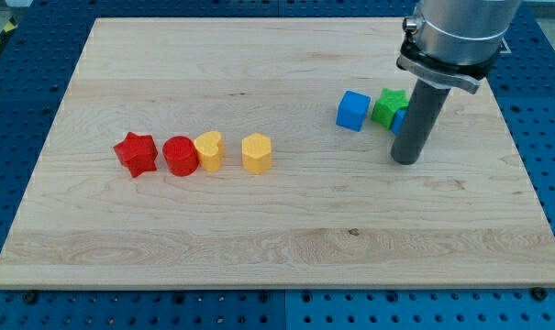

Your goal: Slide the yellow hexagon towards the group of blocks

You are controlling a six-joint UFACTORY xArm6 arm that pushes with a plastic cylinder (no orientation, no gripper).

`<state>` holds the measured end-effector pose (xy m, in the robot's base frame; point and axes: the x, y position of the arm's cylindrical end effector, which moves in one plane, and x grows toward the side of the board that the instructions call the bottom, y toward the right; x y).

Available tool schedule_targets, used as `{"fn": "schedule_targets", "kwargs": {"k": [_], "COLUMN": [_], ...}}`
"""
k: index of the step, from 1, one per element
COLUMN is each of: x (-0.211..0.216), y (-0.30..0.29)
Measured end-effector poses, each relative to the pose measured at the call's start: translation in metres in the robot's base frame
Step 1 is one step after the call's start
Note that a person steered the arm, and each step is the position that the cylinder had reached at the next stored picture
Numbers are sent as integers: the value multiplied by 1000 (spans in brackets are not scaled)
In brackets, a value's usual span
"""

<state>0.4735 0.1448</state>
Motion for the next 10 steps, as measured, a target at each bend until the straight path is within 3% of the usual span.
{"fn": "schedule_targets", "kwargs": {"k": [5, 8, 10], "x": [-11, -53, 2], "y": [-73, -183, -182]}}
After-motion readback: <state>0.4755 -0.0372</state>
